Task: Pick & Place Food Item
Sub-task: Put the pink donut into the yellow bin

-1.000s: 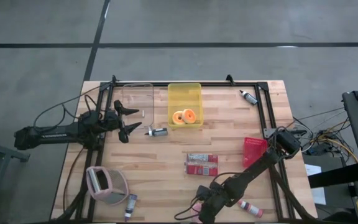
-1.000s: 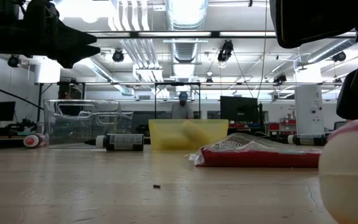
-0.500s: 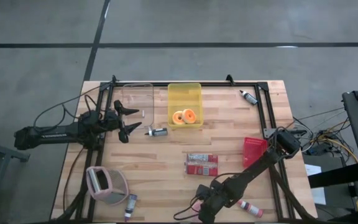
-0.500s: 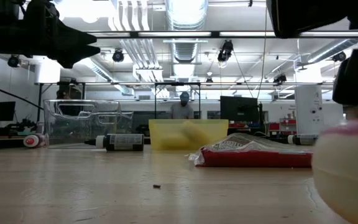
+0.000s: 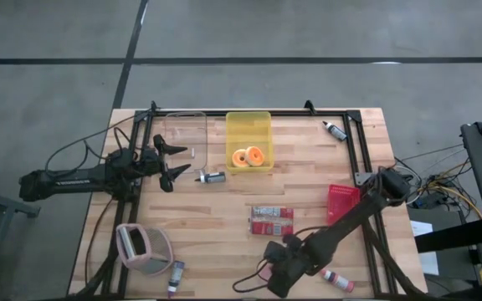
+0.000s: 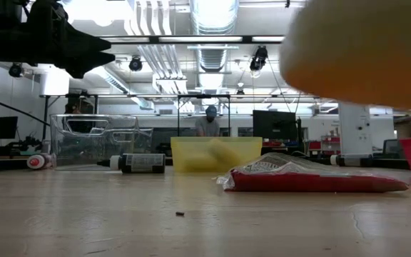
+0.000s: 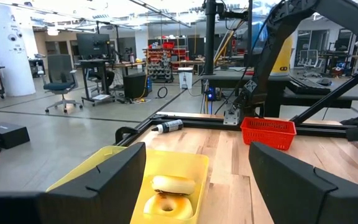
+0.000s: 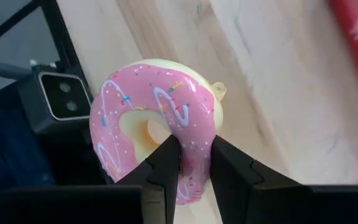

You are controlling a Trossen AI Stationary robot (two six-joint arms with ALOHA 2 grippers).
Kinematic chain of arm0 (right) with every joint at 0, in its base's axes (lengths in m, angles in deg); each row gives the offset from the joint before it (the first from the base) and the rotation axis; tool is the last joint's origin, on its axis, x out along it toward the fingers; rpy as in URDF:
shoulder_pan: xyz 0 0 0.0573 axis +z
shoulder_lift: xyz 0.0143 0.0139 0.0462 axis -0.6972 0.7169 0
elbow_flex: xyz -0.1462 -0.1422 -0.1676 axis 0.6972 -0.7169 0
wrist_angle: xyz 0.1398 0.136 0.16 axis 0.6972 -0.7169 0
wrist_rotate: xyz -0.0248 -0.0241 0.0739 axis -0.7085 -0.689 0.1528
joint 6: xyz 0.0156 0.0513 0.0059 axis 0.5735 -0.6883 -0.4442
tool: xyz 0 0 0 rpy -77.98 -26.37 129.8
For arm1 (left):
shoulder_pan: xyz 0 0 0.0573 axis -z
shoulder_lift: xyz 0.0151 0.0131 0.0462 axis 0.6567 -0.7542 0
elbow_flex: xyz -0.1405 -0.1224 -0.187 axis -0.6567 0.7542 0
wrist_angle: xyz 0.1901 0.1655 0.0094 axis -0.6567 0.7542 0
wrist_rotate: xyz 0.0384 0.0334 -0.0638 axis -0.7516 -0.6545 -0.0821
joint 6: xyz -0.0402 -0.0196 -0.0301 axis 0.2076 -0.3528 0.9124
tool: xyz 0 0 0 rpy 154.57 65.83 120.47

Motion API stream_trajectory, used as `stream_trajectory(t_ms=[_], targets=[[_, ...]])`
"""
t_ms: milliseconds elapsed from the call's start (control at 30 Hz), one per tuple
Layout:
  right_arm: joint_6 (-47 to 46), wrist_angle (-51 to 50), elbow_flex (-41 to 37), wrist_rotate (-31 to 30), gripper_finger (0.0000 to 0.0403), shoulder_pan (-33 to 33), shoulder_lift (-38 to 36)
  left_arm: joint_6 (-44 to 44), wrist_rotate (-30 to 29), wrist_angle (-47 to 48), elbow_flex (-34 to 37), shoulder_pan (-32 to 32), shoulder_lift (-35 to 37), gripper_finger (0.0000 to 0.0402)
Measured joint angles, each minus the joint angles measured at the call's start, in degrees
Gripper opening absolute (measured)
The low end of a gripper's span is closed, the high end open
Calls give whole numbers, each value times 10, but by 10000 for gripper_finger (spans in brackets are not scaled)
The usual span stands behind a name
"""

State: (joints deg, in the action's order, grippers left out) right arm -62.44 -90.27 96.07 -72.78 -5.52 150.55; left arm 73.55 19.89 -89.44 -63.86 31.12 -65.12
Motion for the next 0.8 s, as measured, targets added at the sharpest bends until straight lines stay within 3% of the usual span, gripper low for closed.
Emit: stream_trajectory(t_ms=[533, 800], targets=[[98, -83, 0, -257, 85, -42, -52, 0, 0, 0, 0, 0, 0, 290], [146, -112, 0, -297, 68, -99, -70, 0, 0, 0, 0, 0, 0, 289]])
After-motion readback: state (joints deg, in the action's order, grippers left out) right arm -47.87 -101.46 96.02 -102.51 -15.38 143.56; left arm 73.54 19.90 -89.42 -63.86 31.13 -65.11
